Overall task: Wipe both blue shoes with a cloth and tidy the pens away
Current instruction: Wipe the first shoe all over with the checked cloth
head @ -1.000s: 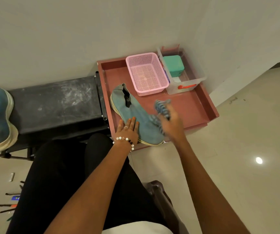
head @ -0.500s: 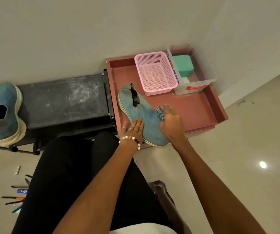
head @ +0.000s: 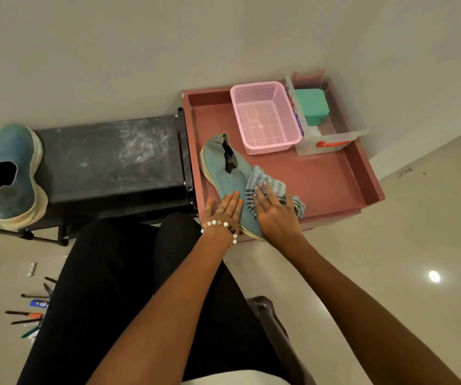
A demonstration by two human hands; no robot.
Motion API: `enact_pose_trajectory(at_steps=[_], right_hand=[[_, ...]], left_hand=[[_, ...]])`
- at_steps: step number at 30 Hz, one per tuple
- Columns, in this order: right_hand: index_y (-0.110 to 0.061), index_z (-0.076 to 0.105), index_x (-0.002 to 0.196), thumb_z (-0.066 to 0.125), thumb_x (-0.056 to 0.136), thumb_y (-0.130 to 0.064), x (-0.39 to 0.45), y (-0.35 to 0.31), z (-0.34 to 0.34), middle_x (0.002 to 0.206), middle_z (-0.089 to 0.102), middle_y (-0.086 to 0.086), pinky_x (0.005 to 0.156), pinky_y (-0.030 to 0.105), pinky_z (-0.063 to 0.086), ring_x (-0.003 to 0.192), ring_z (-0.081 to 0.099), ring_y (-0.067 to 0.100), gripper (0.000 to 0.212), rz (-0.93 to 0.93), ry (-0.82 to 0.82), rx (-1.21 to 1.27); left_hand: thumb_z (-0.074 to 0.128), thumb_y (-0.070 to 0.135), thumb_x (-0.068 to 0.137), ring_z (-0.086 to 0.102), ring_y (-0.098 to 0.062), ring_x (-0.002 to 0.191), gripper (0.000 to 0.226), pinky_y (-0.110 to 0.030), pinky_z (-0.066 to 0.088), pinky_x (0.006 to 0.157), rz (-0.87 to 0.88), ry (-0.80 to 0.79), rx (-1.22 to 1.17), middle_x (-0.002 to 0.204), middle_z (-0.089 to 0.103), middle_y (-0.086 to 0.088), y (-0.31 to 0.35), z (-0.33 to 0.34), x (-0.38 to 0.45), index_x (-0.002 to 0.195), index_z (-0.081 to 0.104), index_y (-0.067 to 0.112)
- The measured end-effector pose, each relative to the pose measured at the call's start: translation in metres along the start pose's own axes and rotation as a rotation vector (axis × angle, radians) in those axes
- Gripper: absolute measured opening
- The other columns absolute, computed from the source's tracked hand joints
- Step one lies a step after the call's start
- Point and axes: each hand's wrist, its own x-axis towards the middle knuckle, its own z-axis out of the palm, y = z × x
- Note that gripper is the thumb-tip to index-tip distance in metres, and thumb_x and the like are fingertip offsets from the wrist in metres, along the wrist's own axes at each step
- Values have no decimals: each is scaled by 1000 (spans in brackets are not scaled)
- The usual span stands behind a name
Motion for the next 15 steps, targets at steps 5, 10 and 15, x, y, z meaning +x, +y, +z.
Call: enact_pose_trajectory(at_steps=[5,10,15], right_hand=[[-7,9,150,18,99,-25,29,-9,-8,159,-2,7,105,66,17,144,-18,24,55,20,-28,-40],[-12,5,151,21,101,-26,66,-4,-20,159,-7,0,105,70,9,142,-23,24,54,-8,-67,2],[-8,13,151,23,100,-23,35,0,-13,159,3,4,109,63,8,145,-13,20,54,-59,-59,64]], left_hand=[[25,22,101,-16,-17,147,65,-53,-4,116,-1,16,60,158,-25,-1,-2,5,0,152,-14,16],[26,25,101,-16,-16,147,67,-53,-8,114,1,-18,41,158,-25,1,-2,-1,0,152,-16,16],[23,27,102,-18,-14,146,66,-54,-12,113,-29,-40,19,156,-28,2,0,-1,3,150,-19,16]])
